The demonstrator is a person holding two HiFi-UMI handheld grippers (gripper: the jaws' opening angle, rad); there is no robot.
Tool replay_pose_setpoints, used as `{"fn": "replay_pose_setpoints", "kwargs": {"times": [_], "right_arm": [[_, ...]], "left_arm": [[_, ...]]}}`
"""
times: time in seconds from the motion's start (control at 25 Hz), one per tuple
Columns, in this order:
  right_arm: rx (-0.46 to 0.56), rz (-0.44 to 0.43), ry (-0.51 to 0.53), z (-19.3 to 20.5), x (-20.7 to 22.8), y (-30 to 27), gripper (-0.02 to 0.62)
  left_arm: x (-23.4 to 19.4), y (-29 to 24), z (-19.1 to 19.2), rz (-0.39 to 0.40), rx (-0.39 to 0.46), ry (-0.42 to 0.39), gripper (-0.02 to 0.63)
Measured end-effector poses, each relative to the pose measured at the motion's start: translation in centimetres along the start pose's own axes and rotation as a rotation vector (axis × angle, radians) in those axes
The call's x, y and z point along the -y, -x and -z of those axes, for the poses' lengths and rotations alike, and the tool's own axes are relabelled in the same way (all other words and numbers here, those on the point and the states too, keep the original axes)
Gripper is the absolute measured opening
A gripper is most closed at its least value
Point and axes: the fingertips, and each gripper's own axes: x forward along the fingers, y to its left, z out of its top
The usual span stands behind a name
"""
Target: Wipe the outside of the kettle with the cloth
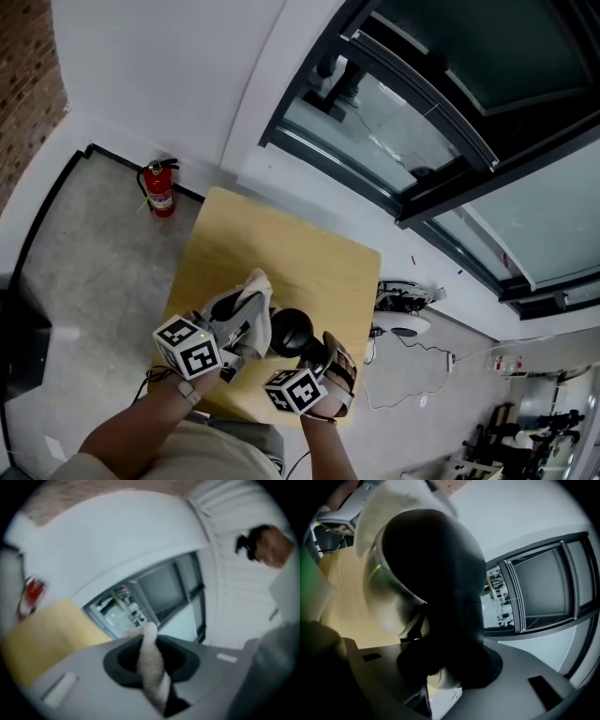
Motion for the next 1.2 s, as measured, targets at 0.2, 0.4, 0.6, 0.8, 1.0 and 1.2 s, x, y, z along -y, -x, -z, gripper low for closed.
{"fn": "replay_pose_setpoints", "kwargs": {"times": [0.2, 0.4, 0.6, 0.8, 1.0, 1.2], "right_arm": [[0.046, -0.014, 0.056, -0.6, -0.1, 0.1, 0.137], [0.149, -0.055, 0.176, -0.7, -0.1, -0.3, 0.137], [0.208, -0.077, 0.288, -1.4, -0.5, -1.0, 0.120], [0.264, -0.106, 0.293, -1.3, -0.8, -1.1, 0.112], [0.228, -0.204, 0.247, -0.8, -1.7, -0.4, 0.101], [0.159, -0.227, 0.096, 0.7, -0.9, -0.2, 0.100]], "left_arm": [[8.5, -0.8, 3.9, 0.314, -0.335, -0.960, 0.066], [10.0, 1.0, 6.1, 0.443, -0.364, -1.216, 0.060], [12.5, 4.6, 7.6, 0.597, -0.450, -1.170, 0.073], [12.7, 7.9, 11.2, 0.740, -0.646, -1.208, 0.071], [12.5, 7.4, 11.9, 0.640, -0.647, -1.101, 0.069], [11.5, 7.4, 15.8, 0.751, -0.757, -1.080, 0.066]]}}
